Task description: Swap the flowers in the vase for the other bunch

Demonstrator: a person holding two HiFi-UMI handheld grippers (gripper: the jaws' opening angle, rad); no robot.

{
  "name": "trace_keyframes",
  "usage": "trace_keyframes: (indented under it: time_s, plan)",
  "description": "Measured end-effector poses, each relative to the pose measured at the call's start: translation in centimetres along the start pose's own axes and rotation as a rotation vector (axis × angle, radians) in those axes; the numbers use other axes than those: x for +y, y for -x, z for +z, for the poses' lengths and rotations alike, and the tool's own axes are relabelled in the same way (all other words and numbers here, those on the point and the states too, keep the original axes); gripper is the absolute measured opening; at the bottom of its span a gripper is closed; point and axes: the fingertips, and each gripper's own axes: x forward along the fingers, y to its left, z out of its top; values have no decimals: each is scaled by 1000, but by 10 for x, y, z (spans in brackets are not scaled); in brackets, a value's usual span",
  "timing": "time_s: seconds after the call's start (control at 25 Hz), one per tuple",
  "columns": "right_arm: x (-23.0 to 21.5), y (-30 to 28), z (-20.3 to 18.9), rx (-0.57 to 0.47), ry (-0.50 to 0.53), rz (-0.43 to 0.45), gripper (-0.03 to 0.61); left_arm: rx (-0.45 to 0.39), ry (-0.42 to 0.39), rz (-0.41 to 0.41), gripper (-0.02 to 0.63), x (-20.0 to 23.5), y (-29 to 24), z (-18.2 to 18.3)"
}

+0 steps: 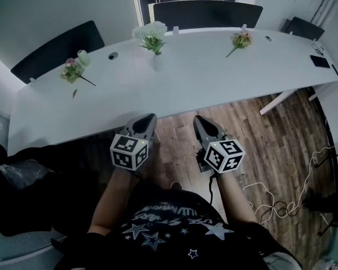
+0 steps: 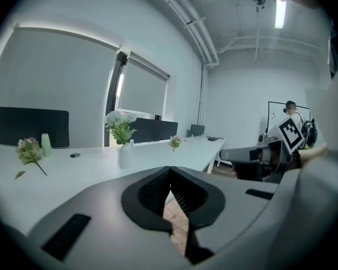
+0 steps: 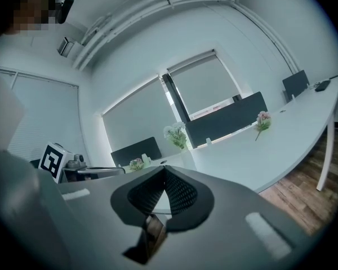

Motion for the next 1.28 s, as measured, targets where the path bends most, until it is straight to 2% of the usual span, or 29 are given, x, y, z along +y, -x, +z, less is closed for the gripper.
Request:
trace_keyframes:
  time_s: [0.44,0.72,0.96,1.28]
  plan:
    - [-6,-33,-4,49,2,-6,2,16,44,9,8,32,-15,-9]
    - [-16,-75,17,49,22,-24,2,-10,57,-10,8,66,-43,12]
    - [-14,-112,20,74,31,-8,2,-8,84,-10,8,95,-59,18]
    - [-23,-143,34,79,46,-23,2,-14,88,-31,8,117,-82,31]
